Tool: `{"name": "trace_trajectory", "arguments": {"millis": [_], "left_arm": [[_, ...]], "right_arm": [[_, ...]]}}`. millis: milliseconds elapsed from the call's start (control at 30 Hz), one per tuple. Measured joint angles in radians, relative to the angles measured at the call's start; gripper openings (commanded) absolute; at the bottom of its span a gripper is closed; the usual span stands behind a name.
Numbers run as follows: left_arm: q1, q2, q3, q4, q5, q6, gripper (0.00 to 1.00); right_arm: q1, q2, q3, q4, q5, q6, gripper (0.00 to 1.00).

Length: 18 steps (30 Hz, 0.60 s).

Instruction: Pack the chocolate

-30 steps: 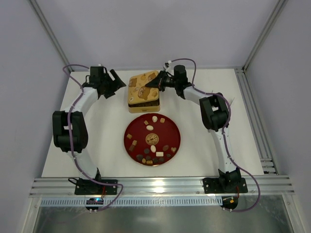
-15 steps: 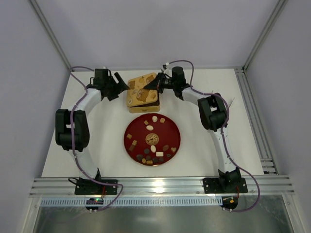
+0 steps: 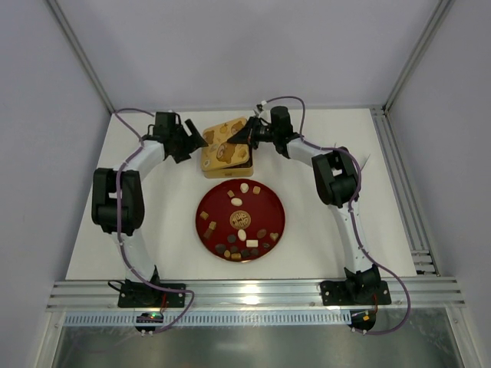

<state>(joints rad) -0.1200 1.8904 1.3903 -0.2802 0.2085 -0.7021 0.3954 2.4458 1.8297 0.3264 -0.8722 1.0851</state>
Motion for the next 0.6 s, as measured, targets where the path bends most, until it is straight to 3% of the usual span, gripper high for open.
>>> {"name": "trace_trajectory", "arguments": {"millis": [200, 600], "left_arm": [[-0.011, 0.028, -0.002, -0.003, -0.011, 0.003, 0.81], [-0.04, 0.078, 0.034, -0.059, -0.056, 0.03, 0.81]], "right_arm": [[-0.009, 0.0, -0.013, -0.005, 0.011, -0.003, 0.25], [-0.039, -0.005, -0.077, 0.006, 0.025, 0.002, 0.29]]}}
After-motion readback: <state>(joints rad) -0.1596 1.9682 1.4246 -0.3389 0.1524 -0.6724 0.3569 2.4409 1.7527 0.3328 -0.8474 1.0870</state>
